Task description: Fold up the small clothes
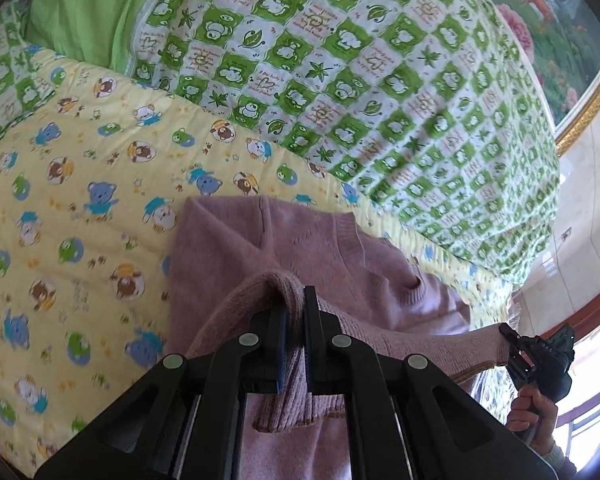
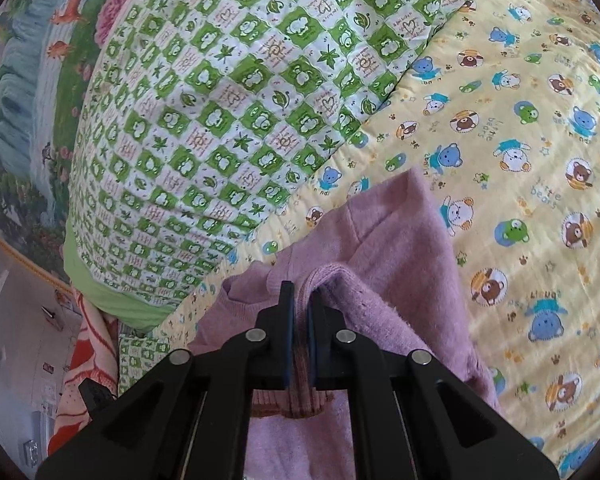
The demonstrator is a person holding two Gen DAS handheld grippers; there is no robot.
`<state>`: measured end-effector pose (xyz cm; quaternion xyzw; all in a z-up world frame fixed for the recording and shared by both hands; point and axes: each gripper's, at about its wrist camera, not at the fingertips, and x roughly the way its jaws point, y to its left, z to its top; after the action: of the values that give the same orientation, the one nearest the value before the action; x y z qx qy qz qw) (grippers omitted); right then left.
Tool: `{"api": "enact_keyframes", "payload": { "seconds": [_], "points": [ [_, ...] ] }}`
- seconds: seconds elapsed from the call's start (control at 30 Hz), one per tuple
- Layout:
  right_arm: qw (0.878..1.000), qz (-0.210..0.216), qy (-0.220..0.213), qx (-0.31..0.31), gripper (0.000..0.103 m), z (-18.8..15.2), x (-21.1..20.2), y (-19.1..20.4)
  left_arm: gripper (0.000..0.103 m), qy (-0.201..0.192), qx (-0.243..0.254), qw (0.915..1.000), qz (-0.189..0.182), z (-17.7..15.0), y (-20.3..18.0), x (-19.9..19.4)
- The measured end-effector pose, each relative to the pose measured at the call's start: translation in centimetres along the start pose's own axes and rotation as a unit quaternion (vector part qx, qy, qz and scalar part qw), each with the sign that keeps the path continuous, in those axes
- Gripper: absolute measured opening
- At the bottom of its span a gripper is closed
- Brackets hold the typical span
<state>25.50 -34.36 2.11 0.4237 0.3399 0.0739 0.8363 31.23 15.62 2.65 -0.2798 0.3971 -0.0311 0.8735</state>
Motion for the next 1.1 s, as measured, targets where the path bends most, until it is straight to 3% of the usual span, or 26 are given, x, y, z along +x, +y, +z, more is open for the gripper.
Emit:
{"api": "enact_keyframes", "payload": {
  "seconds": [0.4, 0.57, 0.7, 0.77, 0.8, 0.83, 0.87, 1.0, 1.1],
  "points": [
    [0.999, -0.041, 0.018, 0.018, 0.007, 4.9, 7.3, -3.0, 0.005, 0.016, -0.019, 0.9988, 0.042, 4.1, 1.6, 9.1],
    [0.997, -0.055, 0.032, 0.037, 0.008, 5.5, 9.2, -4.7, 0.007, 0.026, -0.012, 0.9981, 0.055, 4.2, 1.9, 10.5],
    [0.997, -0.046, 0.037, 0.055, 0.017, 5.8, 9.4, -5.5, 0.012, 0.026, -0.011, 0.998, 0.056, 4.2, 1.7, 9.8],
    [0.997, -0.048, 0.026, 0.056, 0.036, 6.1, 8.8, -5.5, 0.031, 0.017, -0.005, 0.9972, 0.073, 4.3, 1.6, 8.6],
    [0.997, -0.052, 0.018, 0.057, 0.051, 6.4, 8.3, -5.4, 0.037, 0.007, 0.0, 0.9963, 0.086, 4.4, 1.5, 7.8],
    [0.997, -0.057, 0.004, 0.058, 0.054, 6.6, 7.7, -5.3, 0.046, -0.002, 0.003, 0.9957, 0.093, 4.5, 1.4, 7.1],
    [0.997, -0.059, -0.012, 0.054, 0.054, 6.9, 6.9, -5.1, 0.048, -0.01, 0.004, 0.9952, 0.097, 4.5, 1.3, 6.3],
    [0.999, -0.046, -0.02, 0.016, 0.054, 7.0, 5.2, -3.5, 0.048, -0.014, 0.025, 0.9962, 0.083, 3.6, 0.0, 3.7],
    [0.998, -0.036, -0.023, -0.038, 0.054, 5.5, 4.3, -1.6, 0.048, 0.009, 0.062, 0.9973, 0.039, 1.1, -2.3, 2.7]
  ]
}}
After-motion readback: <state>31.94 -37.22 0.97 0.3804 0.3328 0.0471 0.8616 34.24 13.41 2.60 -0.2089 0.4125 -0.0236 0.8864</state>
